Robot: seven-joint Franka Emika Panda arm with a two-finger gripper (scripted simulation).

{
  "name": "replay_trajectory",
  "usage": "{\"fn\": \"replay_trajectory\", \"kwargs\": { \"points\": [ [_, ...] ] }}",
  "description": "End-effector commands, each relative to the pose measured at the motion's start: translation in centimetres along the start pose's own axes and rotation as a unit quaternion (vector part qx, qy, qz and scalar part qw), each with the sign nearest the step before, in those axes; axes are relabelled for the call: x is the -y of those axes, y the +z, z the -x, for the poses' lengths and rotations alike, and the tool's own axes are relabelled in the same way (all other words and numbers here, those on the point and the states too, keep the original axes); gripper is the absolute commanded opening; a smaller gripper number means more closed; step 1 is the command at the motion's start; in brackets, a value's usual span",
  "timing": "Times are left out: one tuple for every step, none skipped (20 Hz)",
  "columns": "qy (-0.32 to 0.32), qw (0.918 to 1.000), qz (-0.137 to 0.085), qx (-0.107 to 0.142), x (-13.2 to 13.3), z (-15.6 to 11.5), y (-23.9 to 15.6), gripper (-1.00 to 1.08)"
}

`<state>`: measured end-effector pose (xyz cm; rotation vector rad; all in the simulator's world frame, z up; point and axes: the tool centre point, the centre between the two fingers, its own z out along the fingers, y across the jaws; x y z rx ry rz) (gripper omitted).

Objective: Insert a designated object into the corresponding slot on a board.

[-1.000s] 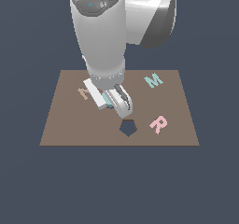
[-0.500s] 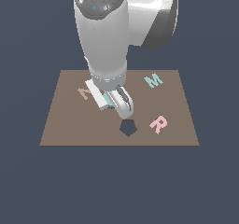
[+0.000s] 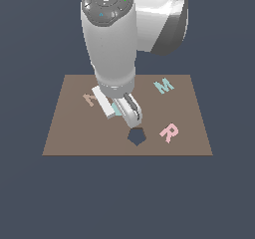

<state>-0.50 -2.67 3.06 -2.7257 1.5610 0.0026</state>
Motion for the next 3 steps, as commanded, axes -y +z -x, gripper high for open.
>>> {"fn": "replay_trajectory", "kwargs": {
  "points": [
    [0.000, 1.0000, 0.000, 0.000, 0.01, 0.00, 0.00, 1.00],
    [0.000, 1.0000, 0.000, 0.000, 0.01, 0.00, 0.00, 1.00],
    [0.000, 1.0000, 0.000, 0.000, 0.01, 0.00, 0.00, 1.00]
  ]
}}
